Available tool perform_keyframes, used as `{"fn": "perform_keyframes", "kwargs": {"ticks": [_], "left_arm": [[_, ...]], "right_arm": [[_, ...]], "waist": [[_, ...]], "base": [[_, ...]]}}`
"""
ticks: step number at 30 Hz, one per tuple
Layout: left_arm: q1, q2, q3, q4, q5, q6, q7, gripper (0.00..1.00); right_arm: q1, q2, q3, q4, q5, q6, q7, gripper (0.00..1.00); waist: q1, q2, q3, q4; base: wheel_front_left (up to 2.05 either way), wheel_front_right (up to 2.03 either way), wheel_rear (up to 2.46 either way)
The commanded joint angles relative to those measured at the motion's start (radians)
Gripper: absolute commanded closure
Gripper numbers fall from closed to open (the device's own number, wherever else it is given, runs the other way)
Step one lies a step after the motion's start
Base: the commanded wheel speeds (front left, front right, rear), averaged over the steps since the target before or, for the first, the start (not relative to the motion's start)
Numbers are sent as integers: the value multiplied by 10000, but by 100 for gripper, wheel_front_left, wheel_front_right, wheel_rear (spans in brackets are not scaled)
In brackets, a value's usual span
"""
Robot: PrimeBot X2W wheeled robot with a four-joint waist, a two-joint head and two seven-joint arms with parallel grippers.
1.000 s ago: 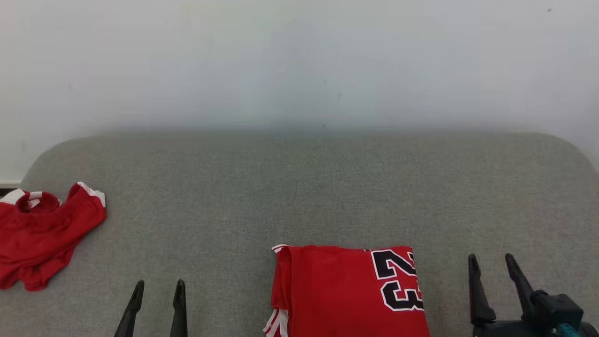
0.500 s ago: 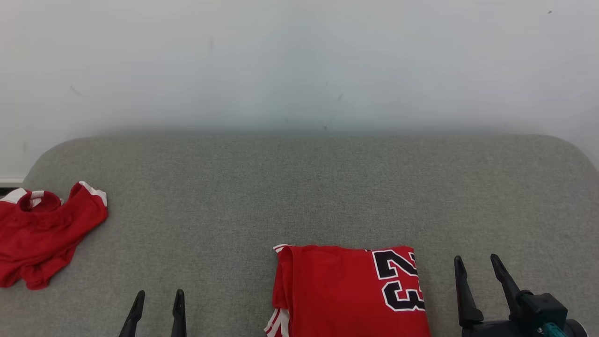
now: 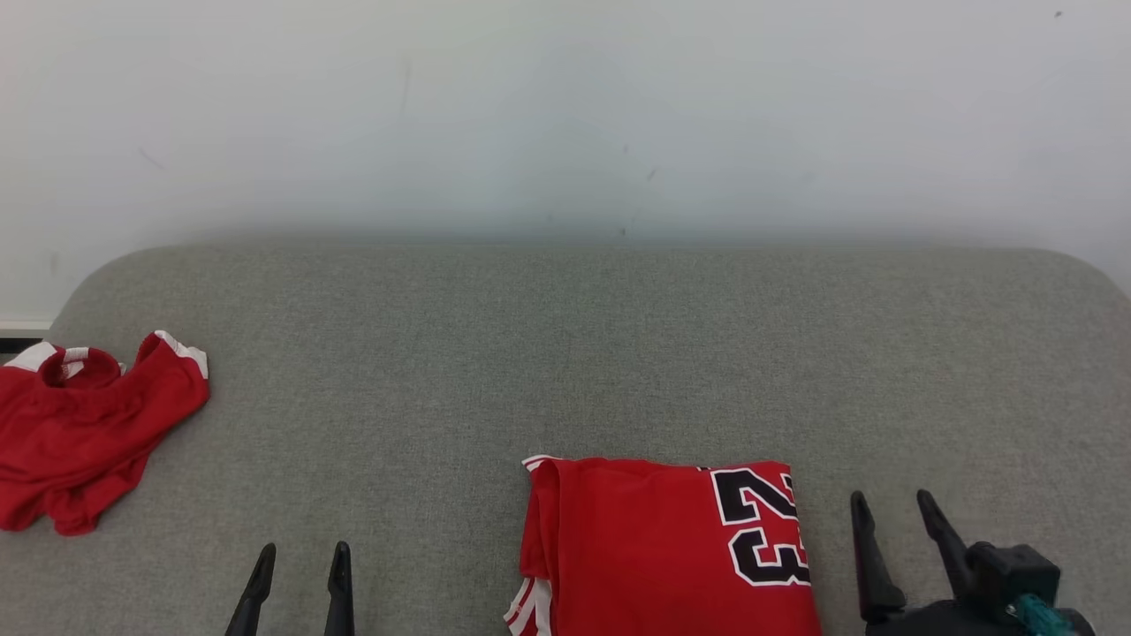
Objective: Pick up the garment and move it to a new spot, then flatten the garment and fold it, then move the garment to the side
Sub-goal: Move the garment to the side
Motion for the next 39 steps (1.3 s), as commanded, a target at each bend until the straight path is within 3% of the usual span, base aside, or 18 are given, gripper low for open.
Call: {"fn": "perform_keyframes", "kwargs": {"ticks": [1,6,10,17,23,33,39], "left_arm": [[-78,-35,15,-54,-129,-17,-29,0],[-22,-51,56,-43,-155,-13,-29,0],[-24,-63,21,-64,-99,-15,-29,0],[-200,-93,-120,-98,-80,-16,-29,0],[-342,-102,-247,-168,-66,-17,-29,0],[-666,-111,-479,-126,-121,-19,-29,0],[-783,-113,-439,-36,-160,-19,-29,0]], "right_arm": [[-87,-7,133,100,204,-24,504,0],[-220,-41,346,-150,1002,-24,3634,0],[-343,-4,138,-769,799,-24,5887,0],[-724,-14,31,-1157,437,-24,8359,0],[-1059,-15,-182,-791,453,-24,9020,0],[-1769,-12,-550,730,222,-24,9020,0],[-1868,42,-222,1674,435,-12,9210,0]], "waist": [[0,0,24,8],[0,0,21,1],[0,0,32,29],[0,0,101,353],[0,0,310,659],[0,0,831,1372],[0,0,912,1557]], "base": [[0,0,0],[0,0,0],[0,0,0],[0,0,0],[0,0,0],[0,0,0],[0,0,0]]}}
